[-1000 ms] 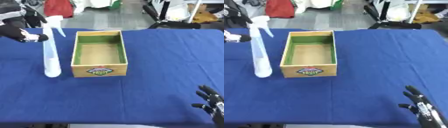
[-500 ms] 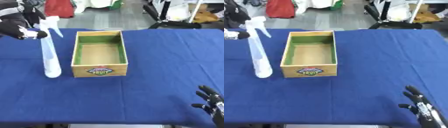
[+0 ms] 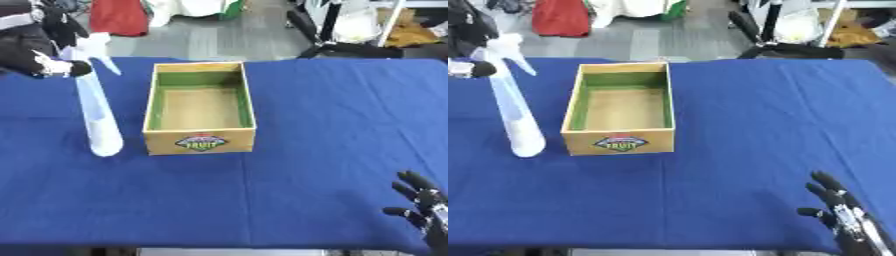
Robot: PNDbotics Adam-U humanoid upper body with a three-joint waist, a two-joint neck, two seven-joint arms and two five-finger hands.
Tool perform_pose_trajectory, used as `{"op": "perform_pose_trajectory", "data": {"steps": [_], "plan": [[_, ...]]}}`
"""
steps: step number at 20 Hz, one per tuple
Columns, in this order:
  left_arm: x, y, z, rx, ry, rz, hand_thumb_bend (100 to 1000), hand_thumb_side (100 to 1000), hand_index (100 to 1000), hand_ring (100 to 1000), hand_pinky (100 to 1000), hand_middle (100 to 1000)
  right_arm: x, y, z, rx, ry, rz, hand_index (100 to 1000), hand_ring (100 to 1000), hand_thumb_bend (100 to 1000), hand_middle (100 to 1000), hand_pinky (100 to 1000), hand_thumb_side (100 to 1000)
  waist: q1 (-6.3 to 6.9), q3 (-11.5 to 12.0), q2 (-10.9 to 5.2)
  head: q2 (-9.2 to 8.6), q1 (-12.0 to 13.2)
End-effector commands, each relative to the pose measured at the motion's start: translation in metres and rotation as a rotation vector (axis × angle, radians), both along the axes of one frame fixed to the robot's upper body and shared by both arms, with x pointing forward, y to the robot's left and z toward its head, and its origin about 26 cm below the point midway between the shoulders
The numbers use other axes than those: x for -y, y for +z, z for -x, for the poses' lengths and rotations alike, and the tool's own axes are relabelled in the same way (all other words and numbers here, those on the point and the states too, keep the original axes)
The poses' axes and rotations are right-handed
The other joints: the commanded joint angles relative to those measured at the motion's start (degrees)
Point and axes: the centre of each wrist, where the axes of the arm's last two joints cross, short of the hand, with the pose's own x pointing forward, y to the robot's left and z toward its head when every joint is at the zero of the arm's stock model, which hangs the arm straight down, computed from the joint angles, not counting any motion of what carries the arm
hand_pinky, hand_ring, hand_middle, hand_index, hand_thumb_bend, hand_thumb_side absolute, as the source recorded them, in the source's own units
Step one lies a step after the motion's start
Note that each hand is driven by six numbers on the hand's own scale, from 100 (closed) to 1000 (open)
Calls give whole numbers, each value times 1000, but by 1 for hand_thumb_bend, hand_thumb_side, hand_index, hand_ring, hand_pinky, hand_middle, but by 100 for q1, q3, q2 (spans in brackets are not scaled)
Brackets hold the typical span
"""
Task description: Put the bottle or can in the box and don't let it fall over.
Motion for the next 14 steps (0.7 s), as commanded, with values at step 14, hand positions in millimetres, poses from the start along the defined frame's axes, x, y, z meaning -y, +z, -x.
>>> {"op": "perform_pose_trajectory", "data": {"steps": [14], "plan": [[-12,42,9,187,58,16,495,742,846,712,722,659,5,4,-1,14,1,16,1000,998,100,1000,722,830,22,-1,-62,28,5]]}}
